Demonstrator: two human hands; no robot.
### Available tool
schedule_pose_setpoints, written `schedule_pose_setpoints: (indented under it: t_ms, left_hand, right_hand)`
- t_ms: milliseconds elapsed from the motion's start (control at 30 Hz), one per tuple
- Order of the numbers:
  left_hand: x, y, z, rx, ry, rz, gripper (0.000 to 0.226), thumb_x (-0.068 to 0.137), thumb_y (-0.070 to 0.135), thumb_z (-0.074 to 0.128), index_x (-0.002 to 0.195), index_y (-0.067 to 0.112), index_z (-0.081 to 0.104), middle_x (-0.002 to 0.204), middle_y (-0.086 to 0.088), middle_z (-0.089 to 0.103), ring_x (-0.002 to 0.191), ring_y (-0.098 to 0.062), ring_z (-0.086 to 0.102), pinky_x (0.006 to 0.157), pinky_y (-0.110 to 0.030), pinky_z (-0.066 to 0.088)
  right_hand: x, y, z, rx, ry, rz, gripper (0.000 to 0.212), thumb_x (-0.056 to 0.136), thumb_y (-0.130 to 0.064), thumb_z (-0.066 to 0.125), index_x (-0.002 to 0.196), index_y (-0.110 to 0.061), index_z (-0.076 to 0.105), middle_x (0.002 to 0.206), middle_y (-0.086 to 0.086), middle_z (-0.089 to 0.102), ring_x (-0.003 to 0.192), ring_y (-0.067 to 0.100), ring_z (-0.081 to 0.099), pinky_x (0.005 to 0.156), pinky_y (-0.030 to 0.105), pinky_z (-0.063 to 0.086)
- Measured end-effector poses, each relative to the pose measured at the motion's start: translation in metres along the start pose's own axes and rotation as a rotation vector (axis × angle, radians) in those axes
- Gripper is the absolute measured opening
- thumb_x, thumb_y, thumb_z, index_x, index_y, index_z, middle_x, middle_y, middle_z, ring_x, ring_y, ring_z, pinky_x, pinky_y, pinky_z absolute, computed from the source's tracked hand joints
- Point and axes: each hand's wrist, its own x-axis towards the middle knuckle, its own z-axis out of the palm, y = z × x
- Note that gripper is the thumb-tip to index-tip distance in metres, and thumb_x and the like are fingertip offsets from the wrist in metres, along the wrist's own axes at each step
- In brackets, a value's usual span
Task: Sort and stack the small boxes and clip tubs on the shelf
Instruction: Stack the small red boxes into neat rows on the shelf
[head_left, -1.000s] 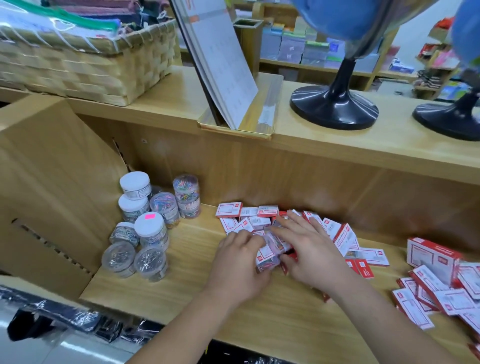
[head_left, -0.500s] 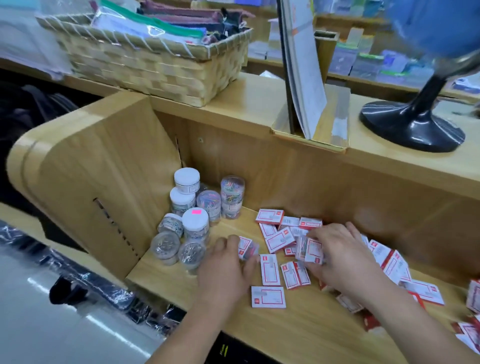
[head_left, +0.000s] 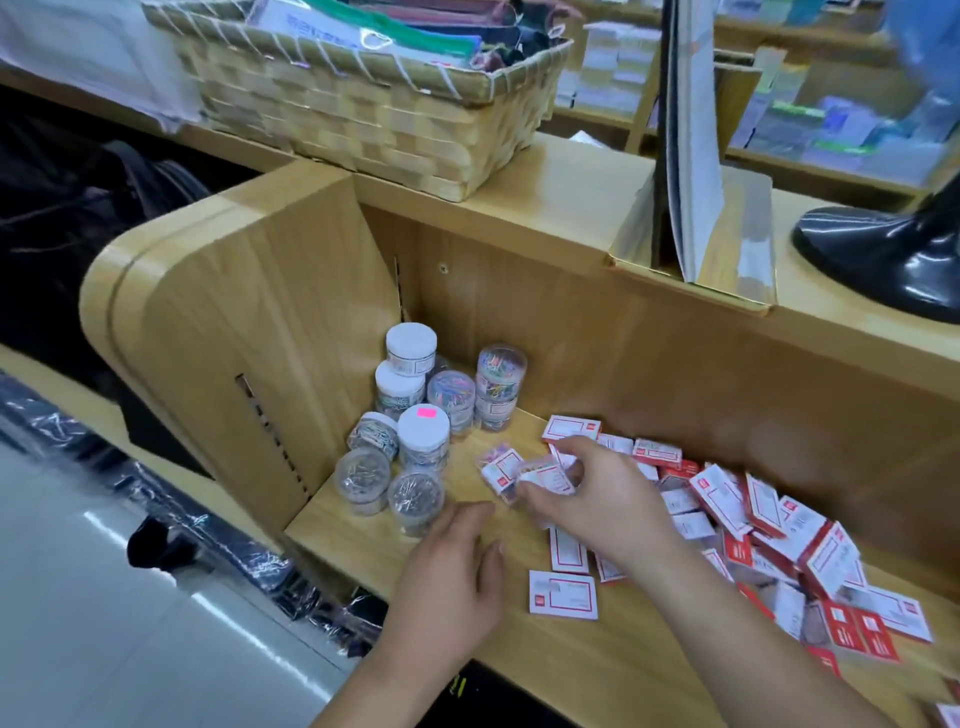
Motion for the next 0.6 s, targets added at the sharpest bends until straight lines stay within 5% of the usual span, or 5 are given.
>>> schedule_pose_setpoints:
  t_ms: [133,267,500,600]
  left_hand:
    - [-0.010,0.000,-0.009,-0.049,-0.029,-0.022,0.035,0.086,0.023,0.064,0.120,0.032,0.060,0.101,0.014,0.059,0.083,-0.006,0.064,0.074,-0.029,0.053]
    - [-0.019,0.001,-0.011,-0.045,-0.059,0.007,0.034,0.084,0.018,0.063,0.114,0.034,0.061,0.100,0.015,0.056,0.088,-0.007,0.060,0.075,-0.025,0.049]
    - [-0.031,0.013,0.010,0.006,-0.250,0.162,0.054,0.081,0.030,0.067,0.132,0.038,0.055,0.129,0.021,0.049,0.114,-0.002,0.058,0.091,-0.022,0.051]
    - [-0.033,0.018,0.026,0.068,-0.296,0.205,0.041,0.078,0.028,0.066,0.118,0.033,0.063,0.127,0.017,0.046,0.107,-0.007,0.060,0.083,-0.027,0.055]
  right_hand:
    - [-0.009,-0.010,0.030,-0.030,-0.079,0.016,0.054,0.070,-0.066,0.064,0.111,-0.032,0.059,0.096,-0.011,0.070,0.099,0.016,0.065,0.079,0.035,0.054]
    - [-0.027,0.009,0.034,0.200,-0.032,0.007,0.038,0.076,-0.057,0.072,0.106,-0.035,0.064,0.087,-0.012,0.068,0.086,0.007,0.064,0.079,0.037,0.056]
    - [-0.079,0.084,-0.005,0.273,0.222,0.003,0.014,0.084,-0.029,0.076,0.096,-0.034,0.072,0.089,-0.019,0.071,0.084,0.002,0.068,0.076,0.040,0.058]
    - [-0.103,0.111,-0.011,0.151,0.322,0.002,0.016,0.082,-0.028,0.076,0.098,-0.030,0.073,0.094,-0.020,0.069,0.089,0.004,0.066,0.078,0.038,0.056]
